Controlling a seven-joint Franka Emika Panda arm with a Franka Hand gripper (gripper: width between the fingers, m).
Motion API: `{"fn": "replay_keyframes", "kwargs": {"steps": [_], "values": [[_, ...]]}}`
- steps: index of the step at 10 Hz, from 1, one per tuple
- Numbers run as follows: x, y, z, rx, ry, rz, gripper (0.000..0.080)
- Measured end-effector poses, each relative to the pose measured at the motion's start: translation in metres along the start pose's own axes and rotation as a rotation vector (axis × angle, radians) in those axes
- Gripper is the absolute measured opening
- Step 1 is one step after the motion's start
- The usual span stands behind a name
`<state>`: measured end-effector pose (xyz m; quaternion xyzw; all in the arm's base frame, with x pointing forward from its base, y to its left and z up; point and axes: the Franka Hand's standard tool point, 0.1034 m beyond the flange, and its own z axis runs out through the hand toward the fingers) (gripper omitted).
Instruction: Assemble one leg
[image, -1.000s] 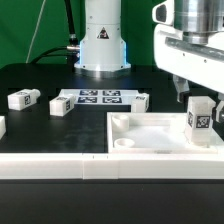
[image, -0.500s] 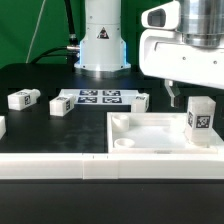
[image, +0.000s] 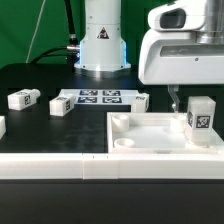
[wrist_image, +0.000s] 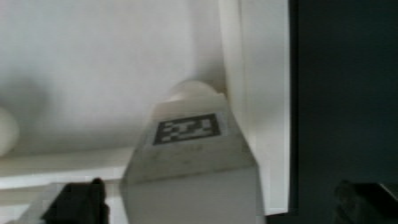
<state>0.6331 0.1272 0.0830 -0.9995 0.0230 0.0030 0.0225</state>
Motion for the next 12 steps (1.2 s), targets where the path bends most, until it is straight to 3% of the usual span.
{"fn": "replay_keyframes", "kwargs": {"steps": [2, 3, 4, 7, 9, 12], "values": [[0.0002, 0.0006, 0.0, 0.0, 0.0, -0.02, 0.0388], [0.0007, 0.0037, -0.0001, -0.005, 0.001, -0.021, 0.0388], [0.001, 0.0053, 0.0002, -0.006, 0.0, -0.018, 0.0295], [0.0013, 0.0078, 0.0005, 0.001, -0.001, 0.05, 0.0295], [0.0008, 0.0088, 0.0019, 0.019, -0.008, 0.325, 0.0295], [0.0007, 0.0102, 0.0024, 0.017, -0.011, 0.669, 0.0295]]}}
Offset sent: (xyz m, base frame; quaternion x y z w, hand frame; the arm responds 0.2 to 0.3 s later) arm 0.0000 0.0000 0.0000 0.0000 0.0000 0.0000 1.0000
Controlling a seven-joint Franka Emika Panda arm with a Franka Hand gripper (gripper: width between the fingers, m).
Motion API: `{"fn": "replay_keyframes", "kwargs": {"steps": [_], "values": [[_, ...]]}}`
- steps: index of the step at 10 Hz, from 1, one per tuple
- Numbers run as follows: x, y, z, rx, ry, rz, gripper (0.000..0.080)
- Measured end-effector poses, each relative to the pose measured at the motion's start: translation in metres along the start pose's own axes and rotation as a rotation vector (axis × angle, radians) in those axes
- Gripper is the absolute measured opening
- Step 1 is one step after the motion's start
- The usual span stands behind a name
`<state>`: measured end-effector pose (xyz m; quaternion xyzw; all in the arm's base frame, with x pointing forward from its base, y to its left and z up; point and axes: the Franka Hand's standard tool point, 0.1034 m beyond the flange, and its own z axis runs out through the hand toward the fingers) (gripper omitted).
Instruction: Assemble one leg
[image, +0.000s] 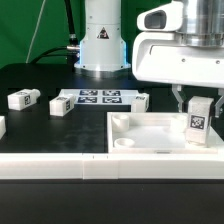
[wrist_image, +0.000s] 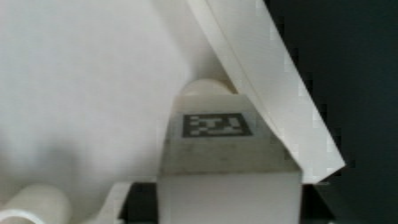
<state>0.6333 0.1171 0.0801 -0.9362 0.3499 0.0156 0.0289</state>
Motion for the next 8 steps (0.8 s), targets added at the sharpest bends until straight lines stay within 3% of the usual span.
{"fn": "replay_keyframes", "kwargs": {"steps": [3, 6, 8], "values": [[0.004, -0.0007, 0.0003, 0.024, 0.014, 0.322, 0.0295], [0.0006, -0.0026, 0.0007, 0.033, 0.001, 0.733, 0.0295], [0.0013, -0.0022, 0.0008, 0.04, -0.016, 0.856, 0.0295]]}}
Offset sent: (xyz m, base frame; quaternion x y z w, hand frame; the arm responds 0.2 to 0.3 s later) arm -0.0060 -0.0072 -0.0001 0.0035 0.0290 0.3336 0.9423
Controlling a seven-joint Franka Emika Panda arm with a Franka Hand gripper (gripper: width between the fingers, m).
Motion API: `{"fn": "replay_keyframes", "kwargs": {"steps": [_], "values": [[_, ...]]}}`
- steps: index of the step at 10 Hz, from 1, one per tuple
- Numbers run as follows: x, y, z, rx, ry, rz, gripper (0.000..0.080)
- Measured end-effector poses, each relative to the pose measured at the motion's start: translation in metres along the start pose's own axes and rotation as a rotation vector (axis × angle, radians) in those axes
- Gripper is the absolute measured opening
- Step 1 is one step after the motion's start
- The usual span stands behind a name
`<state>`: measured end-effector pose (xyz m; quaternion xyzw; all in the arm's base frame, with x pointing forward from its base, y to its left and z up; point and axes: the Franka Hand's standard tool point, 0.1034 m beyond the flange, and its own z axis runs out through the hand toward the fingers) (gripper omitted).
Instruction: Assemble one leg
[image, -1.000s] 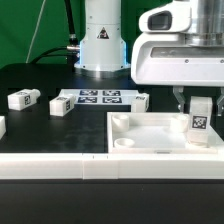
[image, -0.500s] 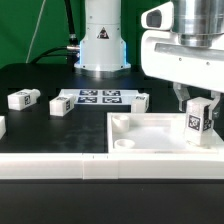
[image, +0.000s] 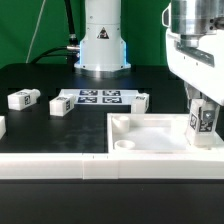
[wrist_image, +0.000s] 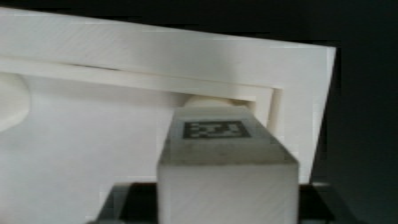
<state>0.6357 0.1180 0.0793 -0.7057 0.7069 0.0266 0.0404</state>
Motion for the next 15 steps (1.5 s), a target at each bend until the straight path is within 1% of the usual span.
{"fn": "replay_keyframes", "kwargs": {"steps": [2, 3, 4, 5, 6, 10, 13, 15], "values": [[-0.001, 0.0, 0.0, 0.0, 0.0, -0.005, 0.0299], [-0.001, 0.0, 0.0, 0.0, 0.0, -0.053, 0.0521], [0.0, 0.0, 0.0, 0.0, 0.0, -0.1, 0.0521], [-0.001, 0.0, 0.0, -0.002, 0.002, -0.2, 0.0622], [-0.003, 0.001, 0.0, -0.007, 0.002, -0.335, 0.0641], [-0.009, 0.001, 0.001, -0.008, 0.003, -0.774, 0.0648], [-0.015, 0.001, -0.001, -0.03, 0.054, -1.12, 0.0649], [-0.014, 0.002, 0.0, -0.041, 0.063, -1.308, 0.0649]]}}
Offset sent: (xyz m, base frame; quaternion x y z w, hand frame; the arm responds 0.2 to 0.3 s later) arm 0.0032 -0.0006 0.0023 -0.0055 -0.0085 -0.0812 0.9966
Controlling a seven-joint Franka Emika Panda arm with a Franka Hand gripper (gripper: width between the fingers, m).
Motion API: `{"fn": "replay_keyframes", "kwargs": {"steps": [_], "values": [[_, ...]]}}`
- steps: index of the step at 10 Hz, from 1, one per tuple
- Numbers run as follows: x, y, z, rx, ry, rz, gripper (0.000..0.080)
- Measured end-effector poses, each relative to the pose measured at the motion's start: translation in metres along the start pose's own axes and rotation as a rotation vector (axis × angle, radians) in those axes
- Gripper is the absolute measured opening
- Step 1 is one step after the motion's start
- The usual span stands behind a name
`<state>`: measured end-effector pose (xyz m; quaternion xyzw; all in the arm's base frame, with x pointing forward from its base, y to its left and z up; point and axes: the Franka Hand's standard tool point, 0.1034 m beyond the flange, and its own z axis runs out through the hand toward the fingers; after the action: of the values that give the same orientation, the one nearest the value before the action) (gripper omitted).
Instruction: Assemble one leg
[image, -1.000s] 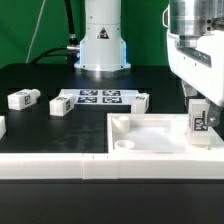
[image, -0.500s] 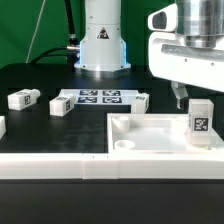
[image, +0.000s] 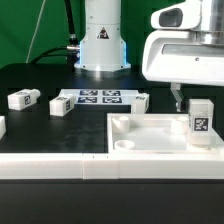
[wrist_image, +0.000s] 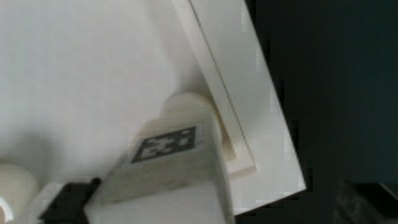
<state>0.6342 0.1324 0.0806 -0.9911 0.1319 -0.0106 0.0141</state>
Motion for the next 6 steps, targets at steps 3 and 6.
{"fn": "replay_keyframes", "kwargs": {"steps": [3, 6], "values": [[0.0037, 0.0086, 0.0007, -0.001, -0.002, -0.265, 0.0649], [0.0036, 0.0085, 0.0008, 0.0, -0.002, -0.248, 0.0373]]}}
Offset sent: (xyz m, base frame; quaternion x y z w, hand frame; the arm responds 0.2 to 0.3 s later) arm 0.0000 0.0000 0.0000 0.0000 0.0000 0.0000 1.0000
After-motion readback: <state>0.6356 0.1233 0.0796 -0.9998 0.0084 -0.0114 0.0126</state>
